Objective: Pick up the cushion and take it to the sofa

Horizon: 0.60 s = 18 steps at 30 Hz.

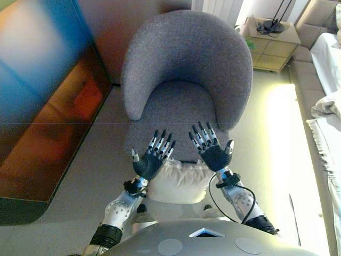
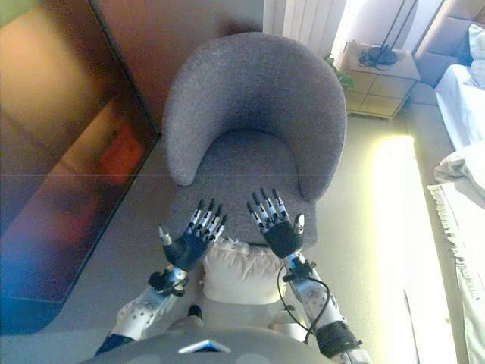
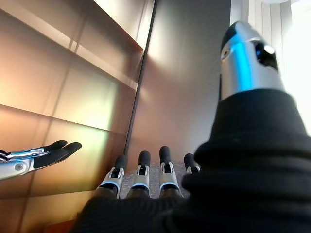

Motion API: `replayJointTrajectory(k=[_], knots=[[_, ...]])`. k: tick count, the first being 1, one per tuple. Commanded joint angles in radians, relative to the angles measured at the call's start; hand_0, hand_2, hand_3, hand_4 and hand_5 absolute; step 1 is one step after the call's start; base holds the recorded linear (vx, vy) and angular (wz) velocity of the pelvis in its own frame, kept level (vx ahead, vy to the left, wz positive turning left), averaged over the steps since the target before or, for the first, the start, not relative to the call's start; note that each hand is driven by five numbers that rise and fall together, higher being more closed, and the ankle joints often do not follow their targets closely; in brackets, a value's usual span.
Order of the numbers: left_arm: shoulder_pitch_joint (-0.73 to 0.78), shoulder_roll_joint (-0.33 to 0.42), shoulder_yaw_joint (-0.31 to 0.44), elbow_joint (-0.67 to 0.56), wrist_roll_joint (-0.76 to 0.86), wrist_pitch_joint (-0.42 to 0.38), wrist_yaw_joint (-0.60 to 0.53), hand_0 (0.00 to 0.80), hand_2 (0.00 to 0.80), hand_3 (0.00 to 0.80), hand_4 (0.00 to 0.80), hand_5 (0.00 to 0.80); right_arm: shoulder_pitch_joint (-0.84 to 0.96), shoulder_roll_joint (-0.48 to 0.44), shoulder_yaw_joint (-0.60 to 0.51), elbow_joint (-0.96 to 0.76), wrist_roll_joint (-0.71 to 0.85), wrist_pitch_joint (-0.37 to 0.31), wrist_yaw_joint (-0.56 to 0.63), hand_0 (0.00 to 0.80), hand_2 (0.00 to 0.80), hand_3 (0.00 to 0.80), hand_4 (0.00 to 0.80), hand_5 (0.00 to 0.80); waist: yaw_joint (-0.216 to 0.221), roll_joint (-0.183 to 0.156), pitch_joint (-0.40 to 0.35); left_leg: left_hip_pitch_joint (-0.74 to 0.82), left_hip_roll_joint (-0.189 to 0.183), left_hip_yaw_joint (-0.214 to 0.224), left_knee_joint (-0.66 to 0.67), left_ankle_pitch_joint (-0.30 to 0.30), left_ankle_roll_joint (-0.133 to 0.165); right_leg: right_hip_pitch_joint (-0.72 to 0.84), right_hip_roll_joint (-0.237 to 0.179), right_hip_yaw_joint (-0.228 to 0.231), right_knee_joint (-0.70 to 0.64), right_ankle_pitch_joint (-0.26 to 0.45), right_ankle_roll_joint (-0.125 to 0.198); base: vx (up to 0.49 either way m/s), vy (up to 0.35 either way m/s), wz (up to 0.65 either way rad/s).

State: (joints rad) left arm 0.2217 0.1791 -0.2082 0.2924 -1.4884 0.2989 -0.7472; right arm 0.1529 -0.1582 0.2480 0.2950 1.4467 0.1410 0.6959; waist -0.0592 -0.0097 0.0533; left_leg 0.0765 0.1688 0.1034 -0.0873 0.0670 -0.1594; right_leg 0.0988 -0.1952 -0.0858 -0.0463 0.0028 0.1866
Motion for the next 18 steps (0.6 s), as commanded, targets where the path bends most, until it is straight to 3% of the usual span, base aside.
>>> replayJointTrajectory(k=[1, 13, 16, 17, 18], knots=[[-0.011, -0.005, 0.048, -0.081, -0.052, 0.014, -0.017, 0.0, 0.0, 0.0, 0.0, 0.0, -0.002, 0.015, -0.024, -0.096, 0.018, 0.012, 0.052, 0.0, 0.0, 0.0, 0.0, 0.0, 0.019, -0.009, -0.02, -0.02, 0.019, 0.035, 0.051, -0.05, 0.049, -0.043, -0.028, -0.003, 0.029, 0.031, 0.003, 0.0, 0.0, 0.0], [-0.006, 0.001, 0.053, -0.082, -0.047, 0.01, 0.011, 0.0, 0.0, 0.0, 0.0, 0.0, 0.002, 0.001, -0.013, -0.095, -0.01, 0.001, 0.038, 0.0, 0.0, 0.0, 0.0, 0.0, 0.02, -0.009, -0.022, -0.017, 0.013, 0.034, 0.039, -0.045, 0.048, -0.044, -0.026, -0.002, 0.017, 0.038, 0.003, 0.0, 0.0, 0.0], [-0.012, 0.027, 0.051, -0.052, 0.1, -0.132, 0.133, 0.0, 0.0, 0.0, 0.0, 0.0, 0.0, -0.013, -0.002, -0.073, -0.149, -0.089, -0.088, 0.0, 0.0, 0.0, 0.0, 0.0, 0.018, -0.009, -0.022, -0.02, 0.012, 0.032, 0.039, -0.044, 0.046, -0.046, -0.026, -0.002, 0.014, 0.042, 0.004, 0.0, 0.0, 0.0], [-0.027, 0.065, 0.042, -0.032, 0.271, -0.292, 0.268, 0.0, 0.0, 0.0, 0.0, 0.0, -0.013, -0.041, 0.009, -0.046, -0.289, -0.177, -0.216, 0.0, 0.0, 0.0, 0.0, 0.0, 0.018, -0.01, -0.016, -0.016, 0.011, 0.03, 0.038, -0.043, 0.045, -0.043, -0.027, -0.003, 0.013, 0.043, 0.004, 0.0, 0.0, 0.0], [-0.04, 0.095, 0.033, -0.017, 0.453, -0.403, 0.391, 0.0, 0.0, 0.0, 0.0, 0.0, -0.026, -0.061, 0.015, -0.026, -0.39, -0.226, -0.313, 0.0, 0.0, 0.0, 0.0, 0.0, 0.017, -0.009, -0.016, -0.021, 0.009, 0.027, 0.038, -0.04, 0.045, -0.047, -0.027, -0.003, 0.011, 0.047, 0.004, 0.0, 0.0, 0.0]])
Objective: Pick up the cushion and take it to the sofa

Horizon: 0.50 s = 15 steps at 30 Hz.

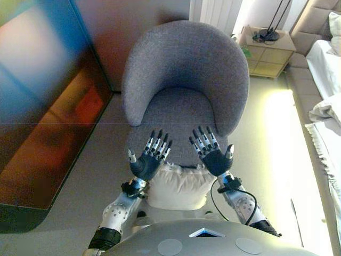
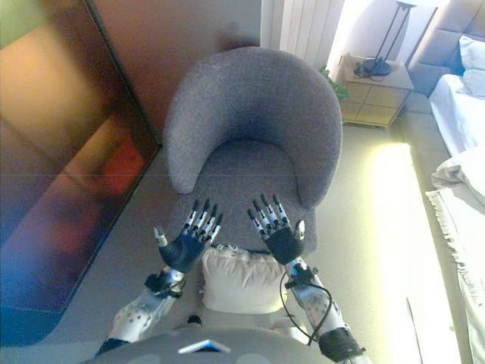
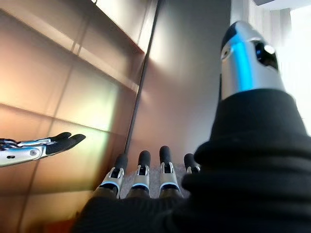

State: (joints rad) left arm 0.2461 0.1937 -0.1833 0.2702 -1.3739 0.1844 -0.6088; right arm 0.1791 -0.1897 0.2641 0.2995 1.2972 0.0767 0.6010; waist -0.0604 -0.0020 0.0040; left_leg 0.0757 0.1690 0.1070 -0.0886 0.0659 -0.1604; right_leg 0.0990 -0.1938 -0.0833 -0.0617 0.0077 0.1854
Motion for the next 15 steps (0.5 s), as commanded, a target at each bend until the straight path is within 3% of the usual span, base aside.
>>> replayJointTrajectory(k=[1, 2, 3, 6, 10, 15], knots=[[-0.081, 0.117, 0.001, 0.017, 0.552, -0.368, 0.385, 0.0, 0.0, 0.0, 0.0, 0.0, -0.064, -0.051, 0.002, -0.023, -0.33, -0.196, -0.303, 0.0, 0.0, 0.0, 0.0, 0.0, 0.018, -0.017, 0.037, -0.021, 0.007, 0.021, 0.036, -0.035, 0.048, -0.048, -0.028, -0.005, 0.024, 0.045, 0.006, 0.0, 0.0, 0.0], [-0.095, 0.167, 0.002, 0.018, 0.742, -0.408, 0.494, 0.0, 0.0, 0.0, 0.0, 0.0, -0.064, -0.074, -0.001, -0.041, -0.373, -0.2, -0.352, 0.0, 0.0, 0.0, 0.0, 0.0, 0.015, -0.017, 0.042, -0.026, 0.005, 0.018, 0.036, -0.033, 0.05, -0.053, -0.027, -0.005, 0.026, 0.045, 0.006, -0.037, 0.006, -0.02], [-0.097, 0.199, 0.014, 0.012, 0.8, -0.403, 0.513, 0.0, 0.0, 0.0, 0.0, 0.0, -0.053, -0.089, -0.01, -0.057, -0.369, -0.187, -0.355, 0.0, 0.0, 0.0, 0.0, 0.0, 0.013, -0.018, 0.046, -0.032, 0.006, 0.018, 0.041, -0.033, 0.049, -0.059, -0.026, -0.004, 0.029, 0.044, 0.005, -0.042, 0.0, -0.04], [-0.087, 0.198, 0.032, 0.023, 0.756, -0.348, 0.512, 0.0, 0.0, 0.0, 0.0, 0.0, -0.033, -0.099, -0.03, -0.018, -0.403, -0.195, -0.35, 0.0, 0.0, 0.0, 0.0, 0.0, 0.016, -0.02, 0.056, -0.041, 0.009, 0.019, 0.055, -0.035, 0.051, -0.059, -0.03, -0.006, 0.031, 0.044, 0.003, 0.0, 0.0, 0.0], [-0.103, 0.19, 0.005, 0.081, 0.803, -0.37, 0.562, 0.0, 0.0, 0.0, 0.0, 0.0, -0.077, -0.092, -0.015, 0.044, -0.524, -0.244, -0.433, 0.0, 0.0, 0.0, 0.0, 0.0, 0.018, -0.022, 0.076, -0.055, 0.018, 0.026, 0.101, -0.041, 0.049, -0.063, -0.038, -0.008, 0.074, 0.031, 0.002, 0.01, -0.052, -0.01], [-0.143, 0.189, 0.006, 0.13, 0.797, -0.387, 0.573, 0.0, 0.0, 0.0, 0.0, 0.0, -0.097, -0.101, 0.001, 0.033, -0.532, -0.234, -0.439, 0.0, 0.0, 0.0, 0.0, 0.0, 0.013, -0.02, 0.109, -0.112, 0.033, -0.014, 0.219, -0.062, 0.039, -0.086, -0.012, 0.026, 0.161, -0.02, -0.026, -0.032, -0.076, 0.02]])
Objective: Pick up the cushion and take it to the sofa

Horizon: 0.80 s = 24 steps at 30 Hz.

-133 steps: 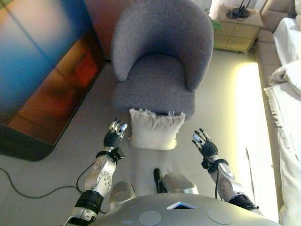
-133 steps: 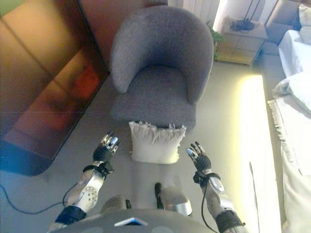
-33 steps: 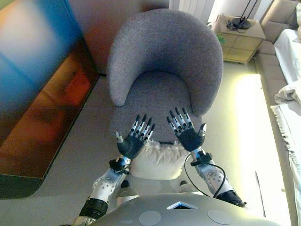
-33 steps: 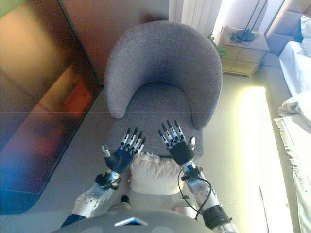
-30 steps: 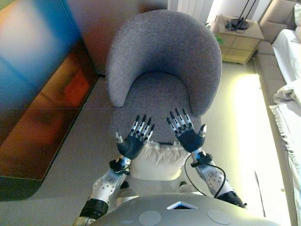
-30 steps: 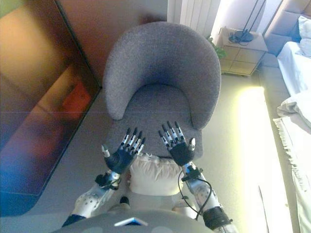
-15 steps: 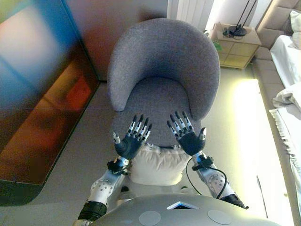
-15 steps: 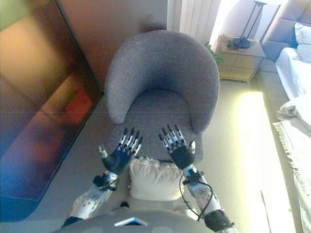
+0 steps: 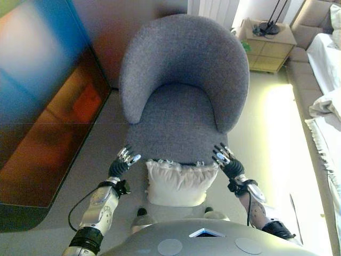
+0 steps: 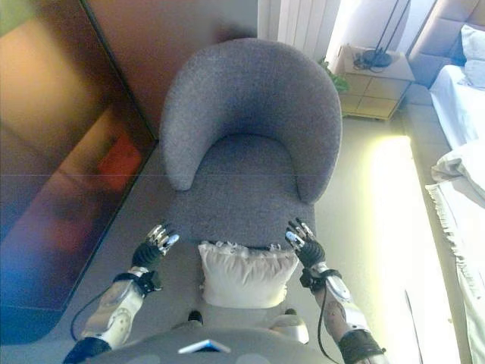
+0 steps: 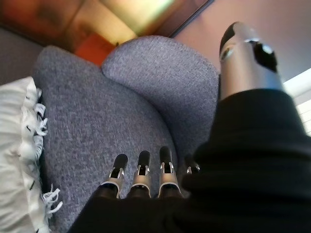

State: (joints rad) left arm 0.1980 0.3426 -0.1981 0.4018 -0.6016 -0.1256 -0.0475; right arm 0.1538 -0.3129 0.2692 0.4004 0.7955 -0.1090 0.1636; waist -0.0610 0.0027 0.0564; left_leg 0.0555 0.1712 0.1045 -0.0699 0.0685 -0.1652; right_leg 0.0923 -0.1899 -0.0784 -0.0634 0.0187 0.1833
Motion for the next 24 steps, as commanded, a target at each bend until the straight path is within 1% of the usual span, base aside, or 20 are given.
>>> replayJointTrajectory(k=[1, 2, 3, 4, 5, 6, 7, 8, 9, 10, 11, 12, 13, 14, 15, 17, 18, 20, 22, 24], knots=[[-0.1, 0.039, 0.021, -0.003, 0.02, -0.071, 0.014, 0.0, 0.0, 0.0, 0.0, 0.0, -0.077, 0.018, -0.002, -0.063, -0.035, -0.037, 0.003, 0.0, 0.0, 0.0, 0.0, 0.0, 0.013, -0.025, 0.064, -0.105, 0.034, -0.022, 0.242, -0.078, 0.041, -0.085, -0.009, 0.03, 0.175, -0.038, -0.033, -0.034, -0.051, 0.09], [-0.1, 0.037, 0.022, -0.008, 0.015, -0.068, 0.018, 0.0, 0.0, 0.0, 0.0, 0.0, -0.085, 0.01, 0.0, -0.053, -0.04, -0.025, 0.008, 0.0, 0.0, 0.0, 0.0, 0.0, 0.013, -0.027, 0.075, -0.126, 0.04, -0.031, 0.312, -0.093, 0.036, -0.093, -0.005, 0.04, 0.192, -0.046, -0.045, -0.03, -0.024, 0.15], [-0.1, 0.037, 0.021, -0.01, 0.014, -0.067, 0.019, 0.0, 0.0, 0.0, 0.0, 0.0, -0.089, 0.005, 0.0, -0.044, -0.043, -0.021, 0.009, 0.0, 0.0, 0.0, 0.0, 0.0, 0.014, -0.026, 0.082, -0.146, 0.044, -0.041, 0.357, -0.095, 0.031, -0.096, -0.002, 0.042, 0.2, -0.05, -0.052, -0.008, 0.015, 0.21], [-0.099, 0.036, 0.021, -0.004, 0.01, -0.062, 0.016, 0.0, 0.0, 0.0, 0.0, 0.0, -0.092, -0.002, -0.002, -0.024, -0.05, -0.016, 0.006, 0.0, 0.0, 0.0, 0.0, 0.0, 0.019, -0.02, 0.092, -0.172, 0.045, -0.06, 0.39, -0.064, 0.016, -0.089, 0.003, 0.041, 0.203, -0.053, -0.056, 0.046, 0.1, 0.27], [-0.101, 0.035, 0.017, 0.005, 0.001, -0.053, 0.006, 0.0, 0.0, 0.0, 0.0, 0.0, -0.095, -0.006, -0.002, -0.001, -0.064, -0.015, -0.006, 0.0, 0.0, 0.0, 0.0, 0.0, 0.023, -0.012, 0.095, -0.183, 0.044, -0.059, 0.367, -0.037, 0.008, -0.077, 0.002, 0.033, 0.198, -0.055, -0.049, 0.093, 0.187, 0.3], [-0.105, 0.033, 0.014, 0.013, -0.002, -0.046, -0.008, 0.0, 0.0, 0.0, 0.0, 0.0, -0.099, -0.008, -0.002, 0.015, -0.079, -0.025, -0.018, 0.0, 0.0, 0.0, 0.0, 0.0, 0.026, -0.006, 0.095, -0.186, 0.043, -0.046, 0.328, -0.024, 0.008, -0.071, -0.003, 0.024, 0.196, -0.059, -0.042, 0.109, 0.236, 0.32], [-0.118, 0.033, 0.005, 0.028, -0.007, -0.042, -0.019, 0.0, 0.0, 0.0, 0.0, 0.0, -0.112, -0.008, -0.004, 0.034, -0.089, -0.034, -0.032, 0.0, 0.0, 0.0, 0.0, 0.0, 0.03, 0.0, 0.097, -0.196, 0.038, -0.037, 0.296, -0.02, 0.013, -0.075, -0.011, 0.016, 0.206, -0.067, -0.035, 0.058, 0.252, 0.21], [-0.141, 0.031, -0.005, 0.049, -0.002, -0.036, -0.026, 0.0, 0.0, 0.0, 0.0, 0.0, -0.132, -0.013, -0.008, 0.06, -0.092, -0.04, -0.058, 0.0, 0.0, 0.0, 0.0, 0.0, 0.036, 0.003, 0.102, -0.223, 0.028, -0.046, 0.299, -0.022, 0.019, -0.085, -0.026, 0.008, 0.22, -0.076, -0.028, -0.021, 0.229, 0.12], [-0.174, 0.028, -0.018, 0.077, 0.001, -0.038, -0.022, 0.0, 0.0, 0.0, 0.0, 0.0, -0.158, -0.015, -0.012, 0.096, -0.085, -0.051, -0.059, 0.0, 0.0, 0.0, 0.0, 0.0, 0.041, 0.002, 0.108, -0.249, 0.017, -0.043, 0.308, -0.041, 0.031, -0.1, -0.047, -0.004, 0.251, -0.086, -0.02, -0.06, 0.193, 0.04], [-0.19, 0.026, -0.025, 0.09, 0.005, -0.035, -0.02, 0.0, 0.0, 0.0, 0.0, 0.0, -0.169, -0.015, -0.014, 0.11, -0.081, -0.053, -0.059, 0.0, 0.0, 0.0, 0.0, 0.0, 0.044, 0.002, 0.111, -0.264, 0.012, -0.039, 0.316, -0.048, 0.038, -0.111, -0.058, -0.01, 0.272, -0.095, -0.017, -0.055, 0.195, 0.05], [-0.214, 0.029, -0.046, 0.12, 0.017, -0.048, -0.012, 0.0, 0.0, 0.0, 0.0, 0.0, -0.182, -0.009, -0.023, 0.14, -0.088, -0.057, -0.06, 0.0, 0.0, 0.0, 0.0, 0.0, 0.05, 0.006, 0.131, -0.285, 0.006, -0.032, 0.345, -0.069, 0.059, -0.178, -0.095, -0.025, 0.401, -0.083, -0.023, -0.012, 0.171, 0.1], [-0.224, 0.029, -0.059, 0.138, 0.022, -0.059, -0.004, 0.0, 0.0, 0.0, 0.0, 0.0, -0.19, -0.006, -0.024, 0.152, -0.104, -0.056, -0.076, 0.0, 0.0, 0.0, 0.0, 0.0, 0.049, 0.005, 0.151, -0.295, 0.005, -0.032, 0.375, -0.086, 0.069, -0.236, -0.113, -0.014, 0.468, -0.064, -0.028, -0.017, 0.152, 0.09], [-0.241, 0.037, -0.066, 0.147, 0.025, -0.053, 0.0, 0.0, 0.0, 0.0, 0.0, 0.0, -0.207, -0.006, -0.02, 0.173, -0.102, -0.059, -0.091, 0.0, 0.0, 0.0, 0.0, 0.0, 0.051, 0.001, 0.177, -0.306, 0.005, -0.031, 0.408, -0.105, 0.075, -0.29, -0.133, -0.007, 0.51, -0.046, -0.027, -0.031, 0.048, -0.01], [-0.262, 0.045, -0.073, 0.154, 0.028, -0.049, 0.007, 0.0, 0.0, 0.0, 0.0, 0.0, -0.23, -0.005, -0.018, 0.202, -0.101, -0.063, -0.105, 0.0, 0.0, 0.0, 0.0, 0.0, 0.052, -0.005, 0.199, -0.321, 0.005, -0.03, 0.431, -0.118, 0.074, -0.329, -0.154, -0.004, 0.503, -0.026, -0.023, -0.065, -0.021, -0.17], [-0.287, 0.051, -0.084, 0.169, 0.027, -0.052, 0.006, 0.0, 0.0, 0.0, 0.0, 0.0, -0.257, -0.004, -0.016, 0.238, -0.099, -0.074, -0.111, 0.0, 0.0, 0.0, 0.0, 0.0, 0.051, -0.01, 0.218, -0.34, 0.007, -0.03, 0.45, -0.13, 0.07, -0.353, -0.16, 0.007, 0.476, -0.012, -0.016, -0.112, -0.069, -0.31], [-0.367, 0.051, -0.113, 0.216, 0.023, -0.082, 0.014, 0.0, 0.0, 0.0, 0.0, 0.0, -0.34, -0.018, -0.001, 0.326, -0.109, -0.107, -0.139, 0.0, 0.0, 0.0, 0.0, 0.0, 0.048, -0.011, 0.259, -0.429, 0.011, -0.045, 0.486, -0.131, 0.065, -0.397, -0.145, 0.038, 0.432, -0.007, -0.009, -0.189, -0.064, -0.23], [-0.397, 0.048, -0.128, 0.227, 0.018, -0.088, 0.021, 0.0, 0.0, 0.0, 0.0, 0.0, -0.377, -0.022, 0.004, 0.355, -0.119, -0.109, -0.163, 0.0, 0.0, 0.0, 0.0, 0.0, 0.05, -0.008, 0.271, -0.464, 0.011, -0.05, 0.502, -0.129, 0.061, -0.415, -0.14, 0.038, 0.425, -0.007, -0.012, -0.23, -0.059, 0.04], [-0.474, 0.029, -0.159, 0.259, 0.004, -0.109, 0.042, 0.0, 0.0, 0.0, 0.0, 0.0, -0.5, -0.024, 0.009, 0.451, -0.12, -0.113, -0.204, 0.0, 0.0, 0.0, 0.0, 0.0, 0.053, 0.006, 0.314, -0.542, 0.011, -0.06, 0.529, -0.115, 0.045, -0.488, -0.126, 0.04, 0.455, -0.013, -0.011, -0.21, -0.042, 0.06], [-0.533, 0.015, -0.176, 0.291, 0.007, -0.131, 0.063, 0.0, 0.0, 0.0, 0.0, 0.0, -0.585, -0.023, 0.02, 0.487, -0.143, -0.106, -0.242, 0.0, 0.0, 0.0, 0.0, 0.0, 0.055, 0.017, 0.342, -0.609, 0.014, -0.072, 0.559, -0.11, 0.035, -0.562, -0.116, 0.042, 0.504, -0.029, -0.009, -0.165, 0.008, -0.07], [-0.584, 0.007, -0.187, 0.311, 0.007, -0.151, 0.088, 0.0, 0.0, 0.0, 0.0, 0.0, -0.655, -0.036, 0.038, 0.499, -0.161, -0.087, -0.273, 0.0, 0.0, 0.0, 0.0, 0.0, 0.052, 0.027, 0.362, -0.676, 0.016, -0.076, 0.596, -0.116, 0.033, -0.643, -0.105, 0.047, 0.569, -0.049, -0.012, -0.159, 0.028, -0.1]])
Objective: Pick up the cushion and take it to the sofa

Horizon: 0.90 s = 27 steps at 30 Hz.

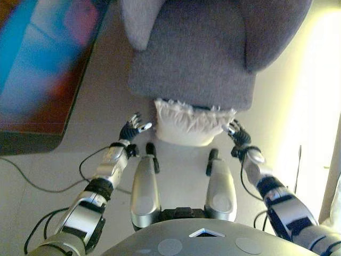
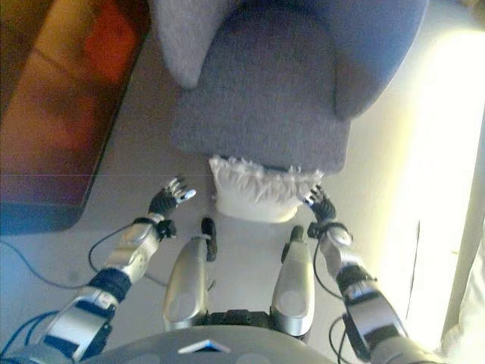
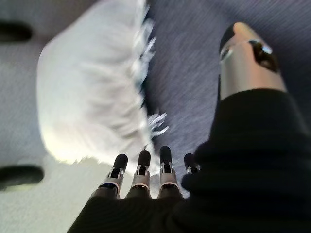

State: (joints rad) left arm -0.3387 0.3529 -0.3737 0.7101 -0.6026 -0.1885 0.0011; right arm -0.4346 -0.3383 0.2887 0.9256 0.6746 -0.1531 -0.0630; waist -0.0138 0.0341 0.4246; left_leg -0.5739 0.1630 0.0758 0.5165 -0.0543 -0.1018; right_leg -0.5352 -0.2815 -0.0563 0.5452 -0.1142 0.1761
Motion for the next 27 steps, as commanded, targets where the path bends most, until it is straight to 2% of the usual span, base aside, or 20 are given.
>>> replayJointTrajectory(k=[1, 7, 8, 12, 15, 20, 22, 27], knots=[[-0.068, -0.006, -0.013, 0.007, 0.01, -0.096, 0.055, 0.0, 0.0, 0.0, 0.0, 0.0, -0.096, -0.022, 0.027, -0.03, -0.044, -0.031, -0.055, 0.0, 0.0, 0.0, 0.0, 0.0, 0.003, 0.001, 0.005, -0.081, 0.031, -0.046, 0.032, 0.001, -0.03, -0.06, -0.01, 0.026, 0.001, 0.073, -0.012, -0.122, 0.023, -0.1], [-0.137, 0.007, 0.001, 0.002, -0.014, -0.126, 0.111, 0.0, 0.0, 0.0, 0.0, 0.0, -0.151, -0.077, 0.033, -0.076, -0.045, -0.018, -0.082, 0.0, 0.0, 0.0, 0.0, 0.0, -0.01, 0.02, 0.053, -0.285, 0.04, -0.069, 0.224, -0.062, -0.014, -0.294, -0.01, 0.051, 0.232, 0.015, -0.042, -0.1, 0.002, -0.02], [-0.148, 0.007, 0.003, -0.006, -0.021, -0.127, 0.126, 0.0, 0.0, 0.0, 0.0, 0.0, -0.155, -0.083, 0.031, -0.091, -0.052, -0.019, -0.095, 0.0, 0.0, 0.0, 0.0, 0.0, -0.013, 0.023, 0.065, -0.321, 0.042, -0.073, 0.292, -0.112, -0.015, -0.335, -0.01, 0.056, 0.303, -0.029, -0.041, 0.004, 0.0, 0.05], [-0.194, 0.025, 0.012, -0.008, 0.005, -0.104, 0.197, 0.0, 0.0, 0.0, 0.0, 0.0, -0.182, -0.107, 0.035, -0.122, -0.077, -0.011, -0.11, 0.0, 0.0, 0.0, 0.0, 0.0, -0.023, 0.021, 0.073, -0.453, 0.043, -0.075, 0.44, -0.164, 0.003, -0.476, -0.01, 0.069, 0.444, -0.059, -0.054, -0.048, -0.016, -0.01], [-0.229, 0.052, 0.031, 0.019, 0.0, -0.094, 0.204, 0.0, 0.0, 0.0, 0.0, 0.0, -0.21, -0.129, 0.031, -0.135, -0.043, 0.002, -0.136, 0.0, 0.0, 0.0, 0.0, 0.0, -0.03, 0.018, 0.079, -0.544, 0.047, -0.078, 0.556, -0.208, 0.015, -0.571, -0.01, 0.08, 0.542, -0.084, -0.063, -0.032, -0.039, 0.03], [-0.25, 0.068, 0.041, 0.023, -0.002, -0.09, 0.232, 0.0, 0.0, 0.0, 0.0, 0.0, -0.24, -0.139, 0.017, -0.128, -0.023, 0.016, -0.199, 0.0, 0.0, 0.0, 0.0, 0.0, -0.036, 0.017, 0.087, -0.625, 0.047, -0.084, 0.665, -0.253, 0.028, -0.653, -0.003, 0.093, 0.624, -0.113, -0.071, 0.005, -0.009, 0.01], [-0.255, 0.077, 0.05, 0.023, -0.004, -0.085, 0.236, 0.0, 0.0, 0.0, 0.0, 0.0, -0.231, -0.137, -0.002, -0.128, 0.019, -0.002, -0.219, 0.0, 0.0, 0.0, 0.0, 0.0, -0.041, 0.014, 0.088, -0.646, 0.052, -0.086, 0.701, -0.268, 0.031, -0.673, 0.0, 0.096, 0.651, -0.125, -0.074, 0.058, 0.008, -0.07], [-0.237, 0.096, 0.066, -0.017, 0.014, -0.076, 0.239, 0.0, 0.0, 0.0, 0.0, 0.0, -0.115, -0.139, -0.053, -0.268, 0.056, -0.038, -0.243, 0.0, 0.0, 0.0, 0.0, 0.0, -0.063, 0.0, 0.092, -0.67, 0.061, -0.087, 0.748, -0.283, 0.036, -0.692, 0.01, 0.103, 0.682, -0.131, -0.076, 0.074, 0.025, -0.03]])
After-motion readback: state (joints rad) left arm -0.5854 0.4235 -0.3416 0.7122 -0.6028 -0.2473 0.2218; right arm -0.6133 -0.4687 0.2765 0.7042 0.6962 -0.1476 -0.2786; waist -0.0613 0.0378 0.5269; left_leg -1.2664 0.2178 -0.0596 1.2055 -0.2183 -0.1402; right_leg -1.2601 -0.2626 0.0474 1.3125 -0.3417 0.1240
